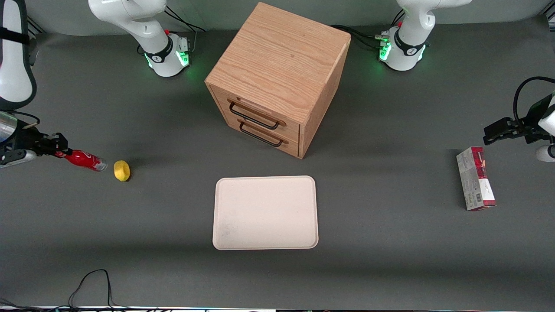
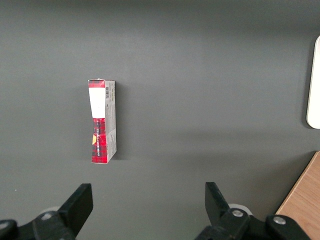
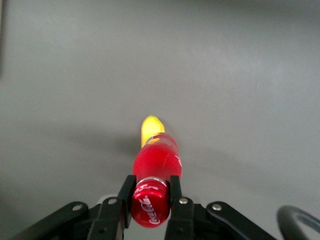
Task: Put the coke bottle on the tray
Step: 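Lift the red bottle with the right gripper and carry it toward the tray, then lower the bottle onto the cream tray's corner with the right gripper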
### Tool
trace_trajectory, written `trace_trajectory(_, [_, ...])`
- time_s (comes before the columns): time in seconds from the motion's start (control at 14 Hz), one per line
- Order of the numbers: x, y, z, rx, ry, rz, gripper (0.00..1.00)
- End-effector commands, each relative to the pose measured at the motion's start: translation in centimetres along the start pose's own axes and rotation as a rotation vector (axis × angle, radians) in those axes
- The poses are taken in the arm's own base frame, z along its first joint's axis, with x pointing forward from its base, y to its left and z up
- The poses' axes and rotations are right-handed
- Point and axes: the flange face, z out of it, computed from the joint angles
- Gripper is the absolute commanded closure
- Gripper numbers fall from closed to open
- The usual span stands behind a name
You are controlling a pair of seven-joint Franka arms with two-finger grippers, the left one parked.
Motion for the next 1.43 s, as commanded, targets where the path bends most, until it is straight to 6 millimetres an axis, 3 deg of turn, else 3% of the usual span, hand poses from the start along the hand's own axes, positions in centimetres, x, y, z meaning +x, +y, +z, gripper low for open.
trace_trajectory(0.0, [4.4,-5.4,-6.7,-0.042,-0.018,0.001,0.94])
trace_trajectory(0.14, [7.1,-9.2,-10.6,-0.044,-0.039,-0.001,0.93])
trace_trajectory(0.36, [10.8,-16.0,-14.8,-0.048,-0.05,-0.033,0.93])
trace_trajectory(0.57, [13.6,-22.7,-15.7,-0.029,-0.028,-0.028,0.93])
trace_trajectory(0.71, [15.4,-27.8,-14.3,-0.033,-0.022,-0.015,0.93])
trace_trajectory(0.93, [18.4,-34.8,-9.7,-0.035,-0.001,0.016,0.93])
trace_trajectory(1.07, [20.4,-38.9,-5.3,-0.052,0.035,-0.023,0.92])
trace_trajectory(1.36, [23.9,-42.7,3.7,-0.07,0.11,-0.071,0.92])
